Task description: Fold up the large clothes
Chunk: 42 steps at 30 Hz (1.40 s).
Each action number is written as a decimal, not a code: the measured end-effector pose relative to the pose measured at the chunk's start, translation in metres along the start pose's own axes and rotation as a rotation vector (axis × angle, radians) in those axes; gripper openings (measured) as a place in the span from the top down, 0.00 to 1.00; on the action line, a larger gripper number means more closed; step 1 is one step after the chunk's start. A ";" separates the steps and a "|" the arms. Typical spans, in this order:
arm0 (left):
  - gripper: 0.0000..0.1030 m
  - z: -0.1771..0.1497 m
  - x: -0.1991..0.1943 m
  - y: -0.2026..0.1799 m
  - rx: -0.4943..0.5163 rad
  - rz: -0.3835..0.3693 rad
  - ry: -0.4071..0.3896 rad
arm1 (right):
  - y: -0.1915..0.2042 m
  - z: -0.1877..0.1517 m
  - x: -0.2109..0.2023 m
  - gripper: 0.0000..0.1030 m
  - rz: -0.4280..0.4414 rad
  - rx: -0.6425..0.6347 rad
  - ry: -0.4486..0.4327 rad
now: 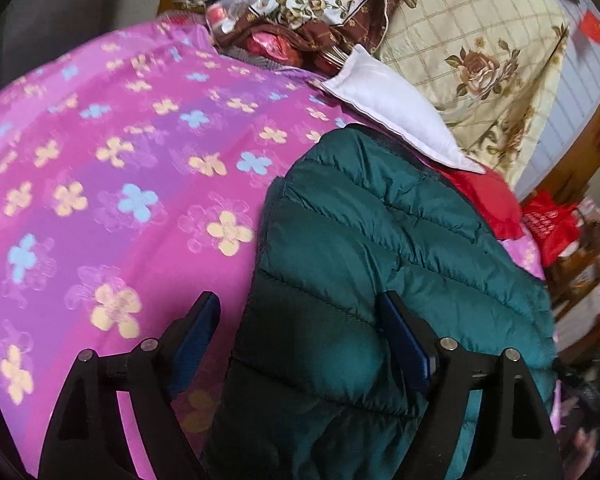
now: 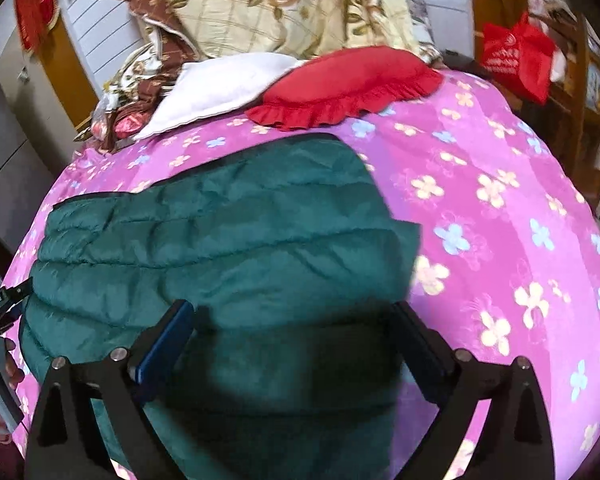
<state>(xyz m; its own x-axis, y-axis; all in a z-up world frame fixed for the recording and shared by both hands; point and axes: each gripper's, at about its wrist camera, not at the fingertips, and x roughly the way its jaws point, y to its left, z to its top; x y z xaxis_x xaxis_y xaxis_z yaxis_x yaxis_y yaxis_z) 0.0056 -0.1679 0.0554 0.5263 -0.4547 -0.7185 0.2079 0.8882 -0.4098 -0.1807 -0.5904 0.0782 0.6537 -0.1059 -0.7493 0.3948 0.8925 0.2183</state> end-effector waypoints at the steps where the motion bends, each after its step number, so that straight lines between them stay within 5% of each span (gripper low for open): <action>1: 0.34 0.000 0.002 0.003 -0.009 -0.020 0.007 | -0.007 0.000 0.002 0.03 -0.002 0.012 0.005; 7: 0.24 0.002 0.022 0.026 -0.138 -0.172 0.096 | -0.051 -0.004 0.029 0.00 0.114 0.168 0.070; 13: 0.21 0.000 0.033 0.028 -0.165 -0.228 0.118 | -0.066 -0.005 0.058 0.00 0.246 0.234 0.098; 17: 0.21 0.002 0.037 0.019 -0.128 -0.225 0.124 | -0.059 0.003 0.072 0.00 0.259 0.174 0.130; 22: 0.61 0.000 0.035 0.004 -0.089 -0.254 0.145 | -0.038 0.003 0.082 0.02 0.318 0.096 0.152; 27: 0.82 0.002 0.009 -0.011 -0.017 -0.240 0.105 | -0.020 0.003 0.061 0.39 0.330 0.033 0.089; 29: 0.85 0.003 -0.004 -0.013 -0.018 -0.257 0.100 | -0.016 0.004 0.047 0.53 0.339 0.033 0.061; 32: 0.88 -0.001 -0.027 -0.015 -0.005 -0.269 0.097 | -0.011 0.006 0.022 0.59 0.354 0.030 0.033; 42: 0.89 -0.055 -0.114 0.004 0.033 -0.306 0.129 | -0.005 -0.040 -0.069 0.60 0.437 0.013 0.034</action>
<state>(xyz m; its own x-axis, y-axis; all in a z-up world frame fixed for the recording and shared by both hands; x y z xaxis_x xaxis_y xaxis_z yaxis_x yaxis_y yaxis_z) -0.0987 -0.1160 0.1049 0.3273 -0.7035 -0.6308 0.3682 0.7098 -0.6005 -0.2534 -0.5700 0.1034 0.7396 0.2949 -0.6050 0.0941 0.8448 0.5268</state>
